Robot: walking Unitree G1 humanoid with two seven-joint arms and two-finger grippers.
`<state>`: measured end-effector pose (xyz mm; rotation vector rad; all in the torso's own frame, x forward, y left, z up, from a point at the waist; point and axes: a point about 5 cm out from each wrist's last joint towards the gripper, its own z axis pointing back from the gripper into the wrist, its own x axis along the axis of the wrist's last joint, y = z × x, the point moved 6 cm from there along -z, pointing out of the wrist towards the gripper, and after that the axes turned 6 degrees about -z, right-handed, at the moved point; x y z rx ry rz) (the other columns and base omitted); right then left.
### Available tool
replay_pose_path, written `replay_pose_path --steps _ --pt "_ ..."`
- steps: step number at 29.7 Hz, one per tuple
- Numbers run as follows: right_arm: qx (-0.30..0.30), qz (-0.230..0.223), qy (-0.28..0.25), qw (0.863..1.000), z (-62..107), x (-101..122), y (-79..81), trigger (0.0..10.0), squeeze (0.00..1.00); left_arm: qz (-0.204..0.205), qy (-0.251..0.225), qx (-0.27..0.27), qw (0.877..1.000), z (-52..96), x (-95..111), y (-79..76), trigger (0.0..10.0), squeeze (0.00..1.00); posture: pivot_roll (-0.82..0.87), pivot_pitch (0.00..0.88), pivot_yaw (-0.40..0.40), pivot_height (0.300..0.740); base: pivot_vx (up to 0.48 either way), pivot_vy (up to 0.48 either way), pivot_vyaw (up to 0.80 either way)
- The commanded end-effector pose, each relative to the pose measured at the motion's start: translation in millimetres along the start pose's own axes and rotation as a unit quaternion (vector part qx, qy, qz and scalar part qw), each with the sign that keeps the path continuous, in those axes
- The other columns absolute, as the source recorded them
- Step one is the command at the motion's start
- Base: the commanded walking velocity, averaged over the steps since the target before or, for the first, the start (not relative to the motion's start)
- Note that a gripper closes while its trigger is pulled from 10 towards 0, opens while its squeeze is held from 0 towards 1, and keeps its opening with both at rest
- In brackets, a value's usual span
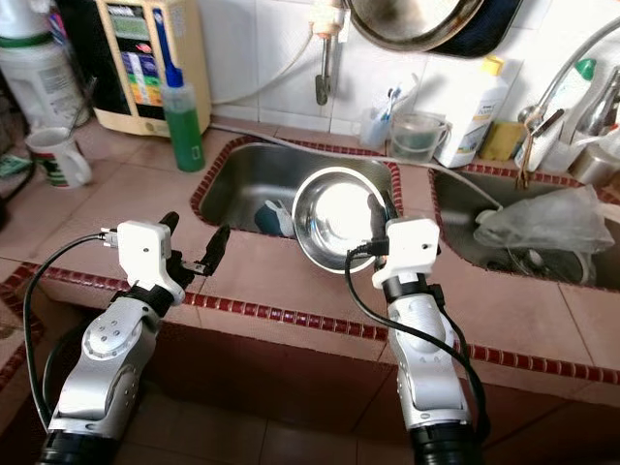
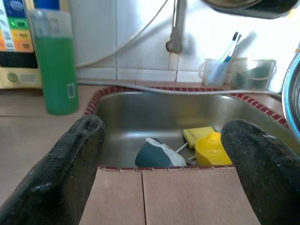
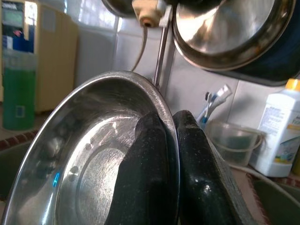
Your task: Kitchen organization
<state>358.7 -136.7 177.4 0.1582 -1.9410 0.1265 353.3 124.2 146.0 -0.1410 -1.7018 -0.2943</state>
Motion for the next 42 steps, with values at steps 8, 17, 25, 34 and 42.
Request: replay_pose_path --steps 8,17,25,34,42 --pt "-0.005 0.003 -0.01 1.0 -3.5 4.8 -5.1 10.0 0.0 -0.003 -0.011 -0.002 1.0 -3.1 7.0 -2.2 10.0 0.0 0.0 0.0 -0.043 0.74 0.368 0.0 0.0" --pt "-0.004 0.003 -0.01 1.0 -3.8 4.8 -4.8 10.0 0.0 -0.001 -0.01 -0.001 1.0 -3.6 6.8 -1.9 10.0 0.0 0.0 0.0 -0.045 0.74 0.372 0.0 0.0" --pt "-0.003 0.004 -0.005 1.0 -4.2 2.4 -5.5 10.0 0.0 0.024 -0.024 -0.015 0.999 -1.7 11.8 -7.7 10.0 0.0 0.0 0.0 -0.048 0.74 0.165 0.0 0.0" --pt "-0.002 0.014 0.011 1.0 -10.3 -4.9 -11.8 10.0 0.0 -0.03 -0.042 -0.111 0.993 8.3 20.4 -36.5 10.0 0.0 0.01 0.0 -0.049 0.74 0.0 0.0 0.0" --pt "-0.003 0.016 0.028 0.999 -22.4 -13.3 -20.0 10.0 0.0 -0.044 -0.037 -0.202 0.978 25.8 18.3 -69.2 10.0 0.0 0.01 0.002 -0.039 0.74 0.0 0.0 0.0"
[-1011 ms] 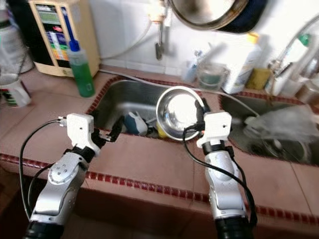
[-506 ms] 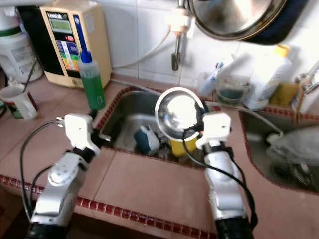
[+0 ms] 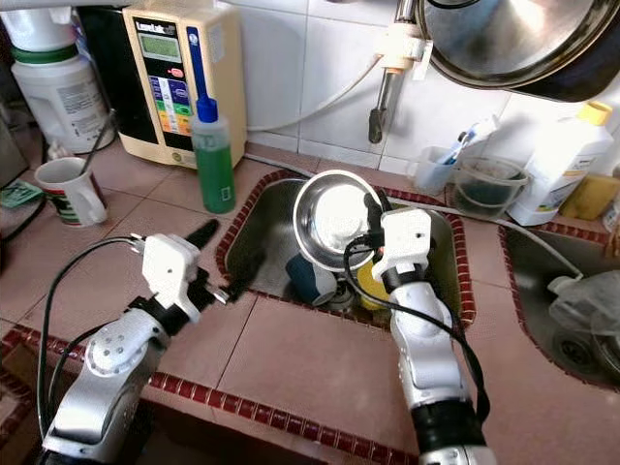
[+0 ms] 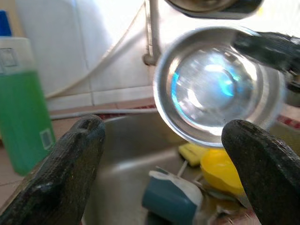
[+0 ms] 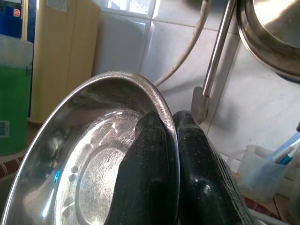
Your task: Kitchen organization
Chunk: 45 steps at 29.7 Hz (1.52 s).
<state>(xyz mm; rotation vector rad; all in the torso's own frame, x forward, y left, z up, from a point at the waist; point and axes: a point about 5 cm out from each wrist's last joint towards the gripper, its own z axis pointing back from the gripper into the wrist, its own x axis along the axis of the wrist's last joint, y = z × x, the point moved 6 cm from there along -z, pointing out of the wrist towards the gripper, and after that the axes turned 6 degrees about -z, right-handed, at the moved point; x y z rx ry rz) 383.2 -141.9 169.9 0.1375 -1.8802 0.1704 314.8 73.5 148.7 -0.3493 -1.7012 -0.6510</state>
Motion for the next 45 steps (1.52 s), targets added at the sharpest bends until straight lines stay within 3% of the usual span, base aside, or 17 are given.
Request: replay_pose_path --steps 1,8,14,26,45 --pt "-0.017 -0.003 0.003 1.0 -4.9 -0.7 -13.0 10.0 0.0 -0.011 -0.006 -0.043 0.999 0.7 6.6 -17.0 10.0 0.0 0.01 0.004 -0.036 0.74 0.0 0.0 0.0" --pt "-0.028 -0.004 0.03 0.999 -11.2 -12.5 -23.0 10.0 0.0 -0.008 0.001 -0.088 0.996 7.0 6.1 -38.6 10.0 0.0 0.0 0.049 -0.017 0.74 0.0 0.0 0.0" --pt "-0.032 -0.03 0.075 0.996 -14.3 -32.8 -27.1 10.0 0.0 -0.008 0.002 -0.098 0.995 6.0 7.8 -42.7 10.0 0.0 0.0 0.057 -0.012 0.74 0.0 0.0 0.0" --pt "-0.007 -0.102 0.141 0.985 -14.5 -63.8 -11.1 10.0 0.0 -0.004 -0.003 -0.103 0.995 -0.2 13.6 -49.1 10.0 0.0 0.01 0.057 -0.015 0.74 0.0 0.0 0.0" --pt "-0.023 -0.093 0.152 0.984 -6.9 -73.2 -22.0 10.0 0.0 -0.014 0.03 -0.13 0.991 2.6 2.0 -58.8 10.0 0.0 0.0 0.054 -0.006 0.74 0.0 0.0 0.0"
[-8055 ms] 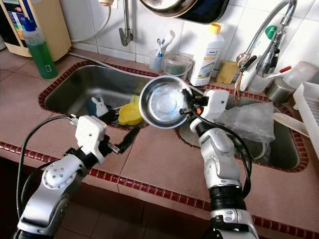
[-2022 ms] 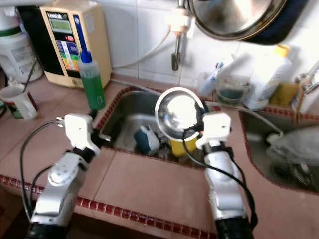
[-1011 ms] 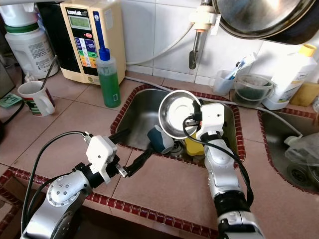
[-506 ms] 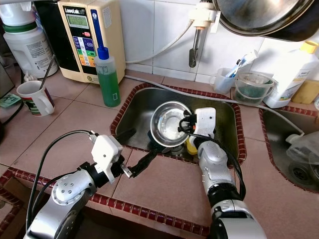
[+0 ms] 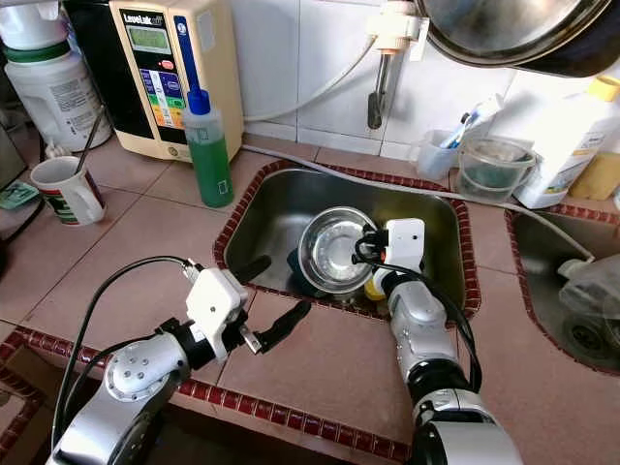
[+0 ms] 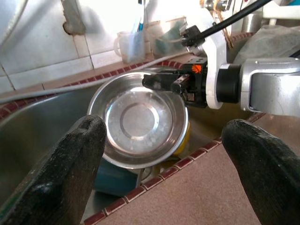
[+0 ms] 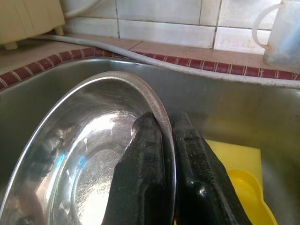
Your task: Kitchen organization
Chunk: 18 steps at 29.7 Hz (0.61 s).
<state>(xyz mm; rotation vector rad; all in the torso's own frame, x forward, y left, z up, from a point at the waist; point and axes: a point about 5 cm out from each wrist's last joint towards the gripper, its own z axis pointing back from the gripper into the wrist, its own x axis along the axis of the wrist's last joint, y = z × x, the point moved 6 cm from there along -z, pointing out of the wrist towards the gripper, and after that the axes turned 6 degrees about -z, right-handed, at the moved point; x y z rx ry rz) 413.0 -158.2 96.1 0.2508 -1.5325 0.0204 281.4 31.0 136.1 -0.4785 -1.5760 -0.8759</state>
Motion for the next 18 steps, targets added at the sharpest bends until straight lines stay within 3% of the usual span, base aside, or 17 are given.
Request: replay_pose_path --steps 1,6,7,8,9,18 --pt "-0.004 0.006 -0.011 1.0 -2.4 7.1 -2.4 10.0 0.0 -0.007 0.003 -0.014 1.0 -1.1 1.3 -4.5 10.0 0.0 0.0 0.055 -0.006 0.74 0.0 0.0 0.0" --pt "-0.003 0.006 -0.011 1.0 -2.5 7.0 -1.9 10.0 0.02 -0.009 0.008 -0.02 1.0 -0.7 -0.1 -6.7 10.0 0.0 0.0 0.054 -0.003 0.74 0.0 0.0 0.0" --pt "-0.004 0.005 -0.011 1.0 -2.6 6.9 -2.0 10.0 0.44 -0.01 0.008 -0.02 1.0 -0.7 -0.1 -6.9 10.0 0.0 0.0 0.054 -0.003 0.74 0.0 0.0 0.0" --pt "-0.004 0.004 -0.011 1.0 -2.7 6.8 -2.0 10.0 0.96 -0.008 0.009 -0.021 1.0 -0.6 -0.2 -7.2 10.0 0.0 0.0 0.053 -0.002 0.74 0.0 0.0 0.0" --pt "-0.004 0.001 -0.011 1.0 -2.8 6.6 -1.8 10.0 1.0 -0.008 0.009 -0.023 1.0 -0.5 -0.2 -7.8 10.0 0.0 0.01 0.054 -0.001 0.74 0.0 0.0 0.0" --pt "-0.001 -0.004 -0.01 1.0 -3.1 5.7 -0.5 10.0 1.0 -0.01 0.011 -0.025 1.0 -0.1 -0.3 -8.5 10.0 0.0 0.01 0.053 0.001 0.74 0.0 0.0 0.0"
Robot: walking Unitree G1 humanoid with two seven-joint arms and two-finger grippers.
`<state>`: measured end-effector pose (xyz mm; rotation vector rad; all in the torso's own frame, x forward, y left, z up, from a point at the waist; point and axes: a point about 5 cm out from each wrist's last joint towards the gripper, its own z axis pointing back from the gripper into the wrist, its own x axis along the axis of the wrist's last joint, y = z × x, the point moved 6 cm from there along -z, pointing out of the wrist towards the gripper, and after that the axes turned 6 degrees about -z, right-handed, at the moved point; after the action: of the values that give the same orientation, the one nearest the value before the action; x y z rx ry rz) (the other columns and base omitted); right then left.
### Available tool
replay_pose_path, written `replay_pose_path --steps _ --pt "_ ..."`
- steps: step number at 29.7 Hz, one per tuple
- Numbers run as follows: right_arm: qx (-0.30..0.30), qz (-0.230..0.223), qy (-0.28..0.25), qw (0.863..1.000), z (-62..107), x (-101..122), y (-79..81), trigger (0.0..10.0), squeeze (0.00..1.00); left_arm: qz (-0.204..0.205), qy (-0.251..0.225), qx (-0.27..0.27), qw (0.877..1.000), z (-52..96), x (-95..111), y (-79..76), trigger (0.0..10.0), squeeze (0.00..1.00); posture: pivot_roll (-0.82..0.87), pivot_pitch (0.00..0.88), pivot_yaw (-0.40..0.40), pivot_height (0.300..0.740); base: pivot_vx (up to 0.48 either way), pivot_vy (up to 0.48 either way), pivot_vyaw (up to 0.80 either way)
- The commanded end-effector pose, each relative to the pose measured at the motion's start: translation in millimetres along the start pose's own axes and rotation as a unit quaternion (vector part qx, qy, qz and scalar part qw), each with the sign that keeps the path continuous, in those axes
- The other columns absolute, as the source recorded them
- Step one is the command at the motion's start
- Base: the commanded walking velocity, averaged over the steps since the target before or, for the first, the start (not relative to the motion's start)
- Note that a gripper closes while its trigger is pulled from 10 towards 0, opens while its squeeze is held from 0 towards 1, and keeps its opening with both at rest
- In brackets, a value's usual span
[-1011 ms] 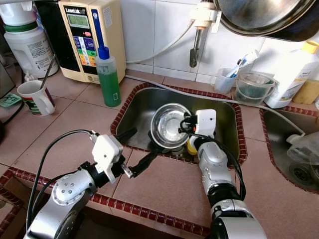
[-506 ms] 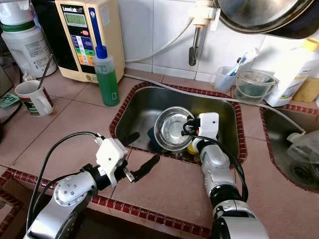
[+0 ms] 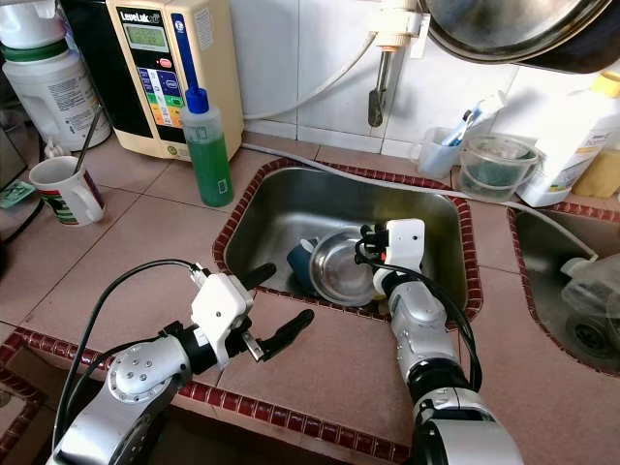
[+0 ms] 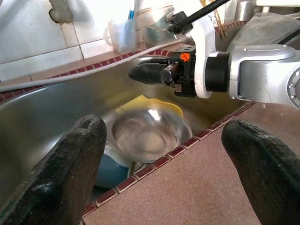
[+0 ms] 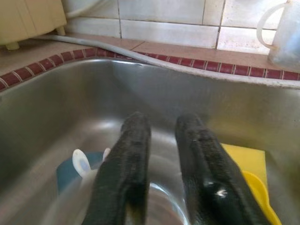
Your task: Kitchen organization
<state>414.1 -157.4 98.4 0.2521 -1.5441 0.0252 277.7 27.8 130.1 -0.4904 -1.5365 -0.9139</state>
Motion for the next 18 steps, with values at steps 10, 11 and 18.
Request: replay_pose_path --steps 10,11,18 --pt "-0.003 -0.007 -0.01 1.0 -2.4 5.4 -0.8 10.0 1.0 -0.008 -0.003 -0.006 1.0 0.1 4.8 -1.9 10.0 0.0 0.01 0.053 0.005 0.74 0.0 0.0 0.0" --pt "-0.003 -0.007 -0.011 1.0 -2.4 5.6 -0.9 10.0 1.0 -0.007 -0.003 -0.006 1.0 0.0 4.8 -1.9 10.0 0.0 0.01 0.052 0.004 0.74 0.0 0.0 0.0" --pt "-0.006 0.009 -0.041 0.999 -2.7 17.5 0.5 10.0 1.0 -0.006 0.002 0.015 1.0 0.5 0.5 6.9 10.0 0.0 0.01 0.049 -0.004 0.74 0.0 0.0 0.0"
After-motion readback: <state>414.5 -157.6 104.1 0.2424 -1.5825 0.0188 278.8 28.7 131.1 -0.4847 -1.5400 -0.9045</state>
